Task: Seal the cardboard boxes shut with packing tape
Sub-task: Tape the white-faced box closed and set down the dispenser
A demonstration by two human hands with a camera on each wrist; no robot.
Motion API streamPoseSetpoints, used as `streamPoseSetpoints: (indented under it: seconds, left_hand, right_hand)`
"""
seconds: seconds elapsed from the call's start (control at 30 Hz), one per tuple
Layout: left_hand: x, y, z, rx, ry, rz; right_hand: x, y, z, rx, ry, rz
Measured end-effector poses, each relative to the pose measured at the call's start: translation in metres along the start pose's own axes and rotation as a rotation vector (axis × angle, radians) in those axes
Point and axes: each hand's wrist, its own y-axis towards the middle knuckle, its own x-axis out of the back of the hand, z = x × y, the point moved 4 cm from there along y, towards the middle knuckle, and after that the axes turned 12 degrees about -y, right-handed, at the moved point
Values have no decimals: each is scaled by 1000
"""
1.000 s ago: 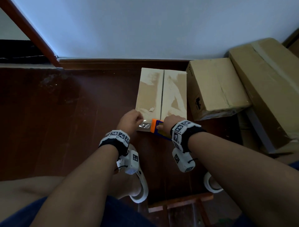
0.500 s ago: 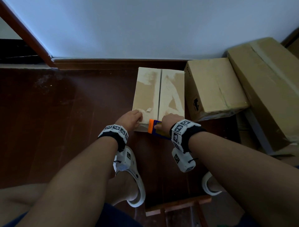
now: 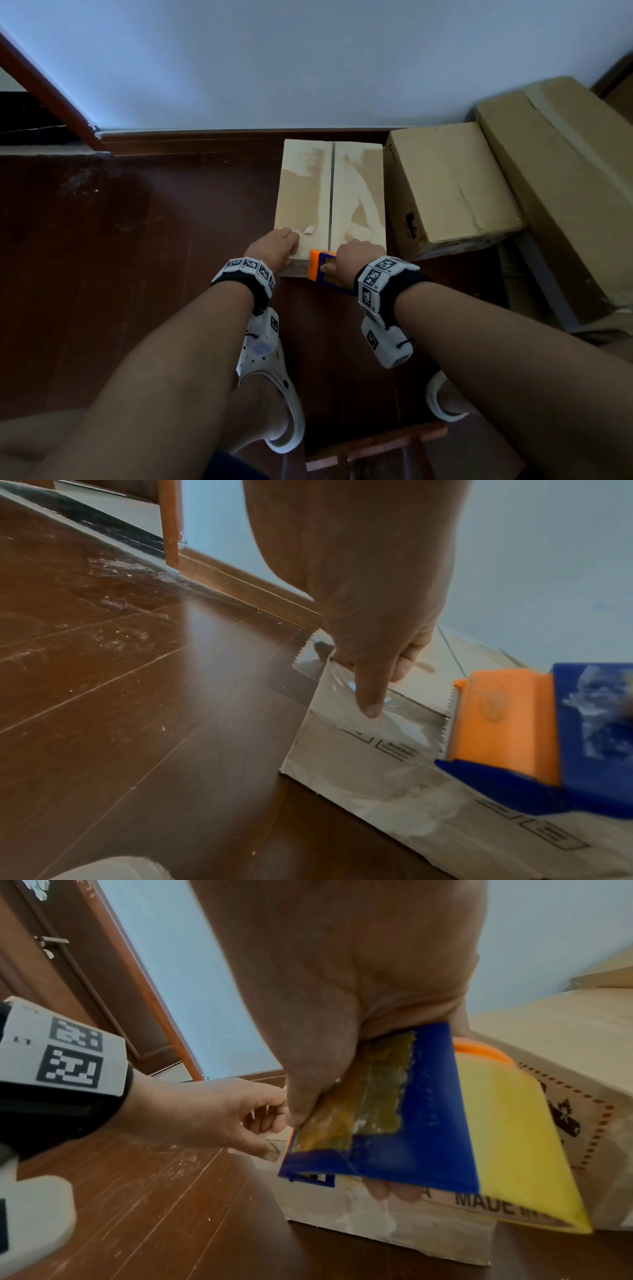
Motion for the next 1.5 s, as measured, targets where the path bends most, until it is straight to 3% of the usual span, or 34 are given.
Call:
streamPoseSetpoints:
  seconds: [0.47,1.03,1.2,1.5]
  left_hand:
    - [-2,3,4,15,-30,11]
    - [-5,2,5,-1,-56,-30]
    - [-4,6,6,-7,-30,-6]
    - [-4,7,5,24,-60,-20]
  right_hand:
    - [-18,-6,-15,57,37,-75]
    - [-28,-15,-51,4,101,-59]
    - [-35,-17,-81,-78,43,-36]
    - [-22,-5,-73,-125,14,29]
